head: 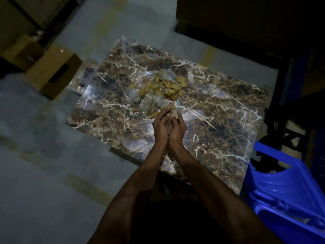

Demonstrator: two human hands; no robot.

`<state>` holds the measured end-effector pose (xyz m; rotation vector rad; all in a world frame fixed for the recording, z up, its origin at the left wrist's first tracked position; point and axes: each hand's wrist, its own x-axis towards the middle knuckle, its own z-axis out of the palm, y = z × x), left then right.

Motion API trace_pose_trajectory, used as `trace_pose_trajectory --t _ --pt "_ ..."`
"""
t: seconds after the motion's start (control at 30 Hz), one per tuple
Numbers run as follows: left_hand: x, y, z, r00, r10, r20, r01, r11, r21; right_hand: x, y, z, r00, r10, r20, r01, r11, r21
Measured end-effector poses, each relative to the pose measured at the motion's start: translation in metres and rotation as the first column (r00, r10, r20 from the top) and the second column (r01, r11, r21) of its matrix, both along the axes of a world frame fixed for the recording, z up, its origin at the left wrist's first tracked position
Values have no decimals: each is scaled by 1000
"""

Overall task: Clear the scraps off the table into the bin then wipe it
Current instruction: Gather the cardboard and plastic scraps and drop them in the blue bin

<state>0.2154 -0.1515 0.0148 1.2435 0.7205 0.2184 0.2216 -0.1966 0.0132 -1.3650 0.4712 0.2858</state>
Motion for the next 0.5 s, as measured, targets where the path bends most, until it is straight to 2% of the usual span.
trace_pose_trajectory --t 0.07,0.3,0.5 --pt "-3 -1 14 998 0 62 -1 1000 6 -1 0 12 999 -10 38 10 1000 4" --pt "-30 -22 46 990 -91 112 85 995 62 -32 -16 49 993 -44 109 43 999 14" --pt "-82 -45 48 959 -261 113 263 965 -3 -98 -41 71 955 -206 212 218 975 -36"
